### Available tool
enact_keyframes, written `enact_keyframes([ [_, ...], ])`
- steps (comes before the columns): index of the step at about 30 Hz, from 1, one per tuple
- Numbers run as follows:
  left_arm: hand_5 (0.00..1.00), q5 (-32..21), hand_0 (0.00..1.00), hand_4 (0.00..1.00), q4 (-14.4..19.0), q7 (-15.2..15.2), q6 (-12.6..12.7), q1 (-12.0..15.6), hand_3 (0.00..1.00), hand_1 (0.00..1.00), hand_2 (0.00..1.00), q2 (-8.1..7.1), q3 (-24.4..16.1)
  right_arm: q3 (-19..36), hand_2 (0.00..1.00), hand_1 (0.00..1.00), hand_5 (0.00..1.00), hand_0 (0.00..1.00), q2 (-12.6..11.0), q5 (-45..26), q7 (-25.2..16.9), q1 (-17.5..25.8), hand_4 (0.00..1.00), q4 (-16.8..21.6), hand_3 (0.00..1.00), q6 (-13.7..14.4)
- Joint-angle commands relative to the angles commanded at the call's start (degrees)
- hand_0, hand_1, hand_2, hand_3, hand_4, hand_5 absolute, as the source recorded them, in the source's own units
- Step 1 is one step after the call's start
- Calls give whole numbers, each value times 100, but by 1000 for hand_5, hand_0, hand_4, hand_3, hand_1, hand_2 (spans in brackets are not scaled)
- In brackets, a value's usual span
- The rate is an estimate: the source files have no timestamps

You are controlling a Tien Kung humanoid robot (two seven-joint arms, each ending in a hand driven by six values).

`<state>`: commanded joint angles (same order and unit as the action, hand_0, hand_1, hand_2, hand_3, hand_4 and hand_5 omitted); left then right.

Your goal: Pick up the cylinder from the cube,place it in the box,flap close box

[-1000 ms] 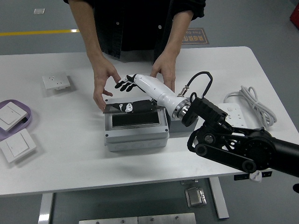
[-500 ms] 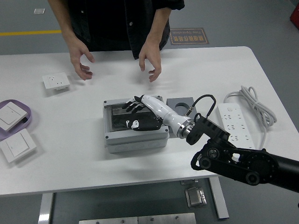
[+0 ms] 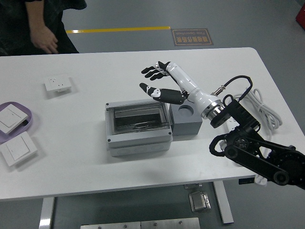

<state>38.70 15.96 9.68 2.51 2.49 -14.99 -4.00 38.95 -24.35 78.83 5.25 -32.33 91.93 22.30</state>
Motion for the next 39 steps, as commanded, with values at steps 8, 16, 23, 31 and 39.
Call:
enact_keyframes([
  [8, 331, 94, 627, 706, 31, -17, 4, -2, 632, 619, 536, -1, -118, 1013, 631, 613, 428, 655, -82, -576, -271, 708, 707, -258, 652, -254],
  [16, 333, 300, 627, 706, 59, -16, 0, -60, 632, 619, 539, -109, -296, 1850, 632, 613, 399, 659, -139, -982, -827, 1358, 685, -226, 656, -252],
  [23, 332, 327, 627, 705, 45, -8, -9, -42, 631, 619, 541, -158, -305, 2538, 651, 637, 381, 720, -173, -1100, -1123, 1731, 684, -253, 682, -137],
  [31, 333, 338, 627, 705, 39, -7, -20, -18, 632, 619, 542, -86, -324, 2986, 646, 642, 376, 737, -100, -1086, -1214, 1932, 689, -250, 672, -77],
  [39, 332, 355, 627, 706, 5, -3, -18, 2, 632, 619, 547, -77, -355, 3243, 645, 641, 374, 736, -102, -1140, -1356, 2015, 689, -224, 671, 8],
])
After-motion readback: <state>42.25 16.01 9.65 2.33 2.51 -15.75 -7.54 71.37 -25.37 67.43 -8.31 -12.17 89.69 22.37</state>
